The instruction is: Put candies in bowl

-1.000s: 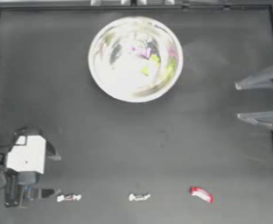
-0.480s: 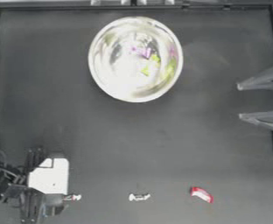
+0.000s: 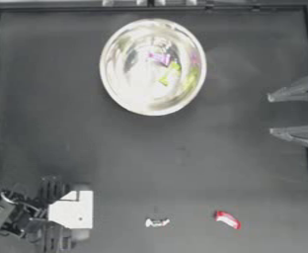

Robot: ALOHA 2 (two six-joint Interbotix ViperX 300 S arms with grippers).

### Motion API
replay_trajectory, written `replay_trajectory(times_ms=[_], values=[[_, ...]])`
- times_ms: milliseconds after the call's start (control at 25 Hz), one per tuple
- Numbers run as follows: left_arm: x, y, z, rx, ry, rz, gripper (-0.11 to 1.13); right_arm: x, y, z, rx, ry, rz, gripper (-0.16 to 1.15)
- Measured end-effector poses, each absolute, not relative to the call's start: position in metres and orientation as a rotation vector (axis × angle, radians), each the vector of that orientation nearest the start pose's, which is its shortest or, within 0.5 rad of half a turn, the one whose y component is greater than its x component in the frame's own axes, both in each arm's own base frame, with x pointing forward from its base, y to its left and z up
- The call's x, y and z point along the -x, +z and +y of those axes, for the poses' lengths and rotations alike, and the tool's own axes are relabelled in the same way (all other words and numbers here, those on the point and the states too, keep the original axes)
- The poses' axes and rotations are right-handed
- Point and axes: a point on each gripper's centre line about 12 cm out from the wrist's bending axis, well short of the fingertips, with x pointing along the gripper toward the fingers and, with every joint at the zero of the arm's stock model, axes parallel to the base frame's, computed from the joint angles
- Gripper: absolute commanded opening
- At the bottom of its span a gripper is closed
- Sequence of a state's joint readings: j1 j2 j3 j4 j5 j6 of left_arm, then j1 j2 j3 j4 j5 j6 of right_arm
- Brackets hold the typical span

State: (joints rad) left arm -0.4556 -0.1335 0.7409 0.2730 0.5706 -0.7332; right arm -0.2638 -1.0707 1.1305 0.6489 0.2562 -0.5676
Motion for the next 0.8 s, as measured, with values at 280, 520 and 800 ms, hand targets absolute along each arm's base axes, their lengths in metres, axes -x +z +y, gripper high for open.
replay_trajectory(times_ms=[280, 520, 800], values=[[-0.288, 0.134, -0.126, 0.093, 0.025, 1.202, 1.03, -0.176, 0.274, -0.029, -0.126, -0.118, 0.257, 0.95], [-0.289, 0.118, -0.127, 0.07, 0.034, 1.244, 1.01, -0.176, 0.275, -0.029, -0.134, -0.117, 0.254, 0.95], [-0.294, 0.113, -0.127, 0.079, 0.021, 1.228, 0.89, -0.176, 0.274, -0.028, -0.142, -0.116, 0.255, 0.95]])
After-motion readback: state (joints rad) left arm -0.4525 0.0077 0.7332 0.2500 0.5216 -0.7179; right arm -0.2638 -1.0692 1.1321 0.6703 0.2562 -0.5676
